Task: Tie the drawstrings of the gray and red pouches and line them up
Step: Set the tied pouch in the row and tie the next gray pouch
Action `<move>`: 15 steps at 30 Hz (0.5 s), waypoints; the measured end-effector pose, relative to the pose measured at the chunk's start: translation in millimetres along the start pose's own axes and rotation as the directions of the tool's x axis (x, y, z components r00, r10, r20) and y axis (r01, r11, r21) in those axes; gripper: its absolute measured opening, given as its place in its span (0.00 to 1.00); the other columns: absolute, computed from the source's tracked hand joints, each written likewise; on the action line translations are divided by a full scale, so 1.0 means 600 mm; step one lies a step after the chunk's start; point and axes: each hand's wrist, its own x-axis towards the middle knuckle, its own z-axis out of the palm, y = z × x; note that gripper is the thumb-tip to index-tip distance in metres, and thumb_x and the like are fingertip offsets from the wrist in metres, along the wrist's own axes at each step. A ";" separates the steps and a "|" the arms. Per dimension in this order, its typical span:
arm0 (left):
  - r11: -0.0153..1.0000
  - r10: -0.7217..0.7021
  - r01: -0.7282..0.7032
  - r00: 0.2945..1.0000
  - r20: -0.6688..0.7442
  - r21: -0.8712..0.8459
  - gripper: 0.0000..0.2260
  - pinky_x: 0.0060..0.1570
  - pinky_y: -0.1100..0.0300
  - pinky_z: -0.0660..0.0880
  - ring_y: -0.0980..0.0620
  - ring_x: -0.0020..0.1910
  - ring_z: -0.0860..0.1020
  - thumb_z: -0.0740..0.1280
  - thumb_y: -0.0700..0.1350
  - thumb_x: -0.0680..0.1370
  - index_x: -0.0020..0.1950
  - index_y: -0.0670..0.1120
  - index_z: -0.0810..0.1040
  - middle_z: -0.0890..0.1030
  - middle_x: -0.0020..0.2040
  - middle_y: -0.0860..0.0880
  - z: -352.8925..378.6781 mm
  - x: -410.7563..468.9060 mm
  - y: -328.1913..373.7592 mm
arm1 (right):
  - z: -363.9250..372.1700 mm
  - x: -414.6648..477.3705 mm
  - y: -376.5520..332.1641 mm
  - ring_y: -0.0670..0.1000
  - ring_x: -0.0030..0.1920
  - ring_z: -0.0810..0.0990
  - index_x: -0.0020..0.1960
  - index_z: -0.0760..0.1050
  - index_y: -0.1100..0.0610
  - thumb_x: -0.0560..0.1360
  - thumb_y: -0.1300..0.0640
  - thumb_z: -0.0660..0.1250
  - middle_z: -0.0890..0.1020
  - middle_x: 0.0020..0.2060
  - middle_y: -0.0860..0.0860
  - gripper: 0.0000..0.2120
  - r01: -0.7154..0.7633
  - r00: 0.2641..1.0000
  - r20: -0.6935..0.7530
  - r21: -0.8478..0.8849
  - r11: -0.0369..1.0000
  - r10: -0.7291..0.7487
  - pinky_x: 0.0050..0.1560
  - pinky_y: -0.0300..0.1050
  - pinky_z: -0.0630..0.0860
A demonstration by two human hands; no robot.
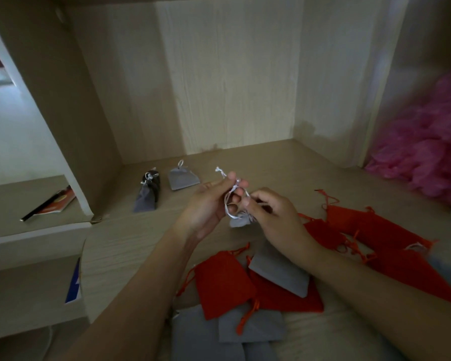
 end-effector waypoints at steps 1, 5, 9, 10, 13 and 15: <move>0.998 0.016 -0.016 1.000 0.013 0.055 0.11 0.31 0.66 0.71 0.56 0.31 0.74 0.64 0.49 0.73 0.39 0.46 0.84 0.77 0.33 0.50 0.001 -0.001 -0.004 | -0.001 0.001 -0.001 0.43 0.35 0.73 0.39 0.75 0.64 0.78 0.60 0.63 0.77 0.36 0.53 0.11 -0.024 1.000 -0.012 0.044 0.999 0.024 0.38 0.34 0.68; 0.964 0.117 -0.107 0.993 -0.029 0.242 0.06 0.45 0.60 0.74 0.52 0.42 0.78 0.69 0.41 0.71 0.44 0.46 0.85 0.84 0.39 0.50 0.003 -0.002 -0.014 | -0.006 0.005 -0.004 0.46 0.34 0.69 0.34 0.69 0.59 0.78 0.63 0.59 0.70 0.31 0.52 0.13 -0.122 0.986 -0.088 0.188 0.975 0.141 0.38 0.43 0.65; 0.871 0.299 -0.224 0.948 -0.110 0.436 0.08 0.45 0.65 0.77 0.57 0.40 0.81 0.73 0.34 0.68 0.42 0.45 0.83 0.84 0.36 0.53 0.010 0.003 -0.022 | -0.011 0.006 -0.012 0.48 0.37 0.74 0.37 0.74 0.63 0.78 0.65 0.57 0.76 0.34 0.56 0.13 -0.133 0.978 -0.108 0.329 0.935 0.177 0.38 0.39 0.70; 0.868 0.319 -0.226 0.936 -0.148 0.441 0.08 0.43 0.66 0.77 0.58 0.38 0.81 0.74 0.33 0.67 0.41 0.45 0.82 0.84 0.34 0.53 0.012 0.004 -0.022 | -0.013 0.007 -0.013 0.47 0.36 0.75 0.37 0.75 0.65 0.77 0.67 0.56 0.77 0.34 0.55 0.13 -0.116 0.980 -0.114 0.327 0.938 0.161 0.37 0.38 0.70; 0.838 0.393 -0.279 0.904 -0.165 0.469 0.08 0.38 0.69 0.74 0.60 0.34 0.80 0.73 0.30 0.68 0.37 0.43 0.80 0.83 0.32 0.55 0.013 0.003 -0.021 | -0.016 0.006 -0.003 0.41 0.30 0.72 0.36 0.75 0.61 0.75 0.69 0.58 0.76 0.28 0.45 0.13 -0.081 0.990 -0.092 0.222 0.972 0.103 0.34 0.37 0.67; 0.838 0.408 -0.304 0.901 -0.149 0.453 0.07 0.37 0.70 0.74 0.60 0.34 0.80 0.72 0.30 0.69 0.37 0.41 0.80 0.83 0.32 0.54 0.016 0.001 -0.017 | -0.014 0.004 0.004 0.39 0.27 0.71 0.39 0.75 0.57 0.75 0.66 0.64 0.76 0.27 0.43 0.09 -0.110 0.990 -0.066 0.187 0.976 0.124 0.32 0.35 0.66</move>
